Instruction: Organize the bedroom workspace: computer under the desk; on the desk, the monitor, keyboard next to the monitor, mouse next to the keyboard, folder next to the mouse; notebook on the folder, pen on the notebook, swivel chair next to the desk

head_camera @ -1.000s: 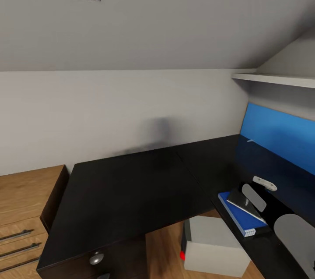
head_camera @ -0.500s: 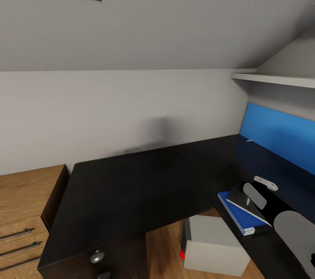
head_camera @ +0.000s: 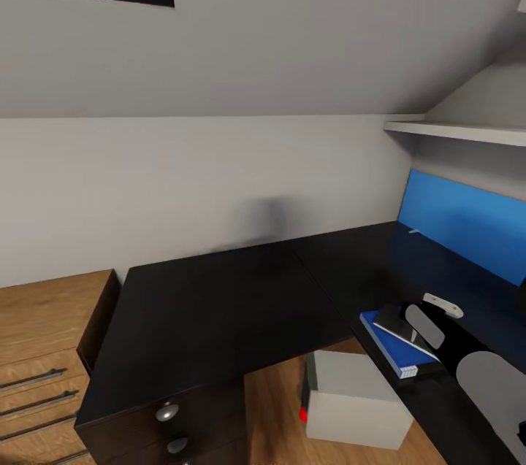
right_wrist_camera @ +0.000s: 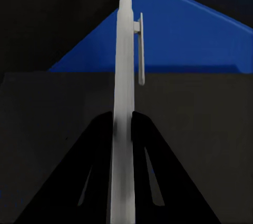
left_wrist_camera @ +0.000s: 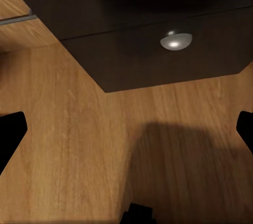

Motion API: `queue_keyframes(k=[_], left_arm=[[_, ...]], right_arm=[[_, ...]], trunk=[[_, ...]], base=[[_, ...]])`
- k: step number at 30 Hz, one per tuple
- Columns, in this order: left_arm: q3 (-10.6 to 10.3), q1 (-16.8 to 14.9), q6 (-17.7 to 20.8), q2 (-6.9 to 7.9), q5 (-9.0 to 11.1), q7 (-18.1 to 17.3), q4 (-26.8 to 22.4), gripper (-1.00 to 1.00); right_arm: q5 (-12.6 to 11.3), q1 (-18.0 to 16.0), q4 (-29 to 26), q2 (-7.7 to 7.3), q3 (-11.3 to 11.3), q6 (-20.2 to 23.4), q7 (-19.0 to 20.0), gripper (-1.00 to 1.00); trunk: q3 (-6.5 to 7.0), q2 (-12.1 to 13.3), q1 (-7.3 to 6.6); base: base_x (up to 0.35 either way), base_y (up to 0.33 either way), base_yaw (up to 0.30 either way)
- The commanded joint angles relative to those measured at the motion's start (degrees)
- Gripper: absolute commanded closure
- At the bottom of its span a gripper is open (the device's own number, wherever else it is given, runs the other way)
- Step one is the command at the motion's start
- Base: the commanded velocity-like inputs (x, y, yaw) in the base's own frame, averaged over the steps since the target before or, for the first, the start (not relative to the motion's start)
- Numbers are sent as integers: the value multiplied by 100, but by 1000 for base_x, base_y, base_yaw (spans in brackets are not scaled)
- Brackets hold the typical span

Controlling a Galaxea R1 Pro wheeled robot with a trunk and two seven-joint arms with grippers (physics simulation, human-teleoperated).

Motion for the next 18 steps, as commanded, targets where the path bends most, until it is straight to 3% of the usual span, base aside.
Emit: queue_keyframes(k=[1,18], left_arm=[[-47,-2,-25,9,60,41,-12,-100],[-47,-2,-33,10,54,41,-16,-100]], right_arm=[[-35,-5,-12,-8,44,19,-44,100],[-28,-5,-20,1,50,15,-44,100]], trunk=[[-5,-4,1],[-5,-4,1]], base=[[-3,0,0],[-40,0,0]])
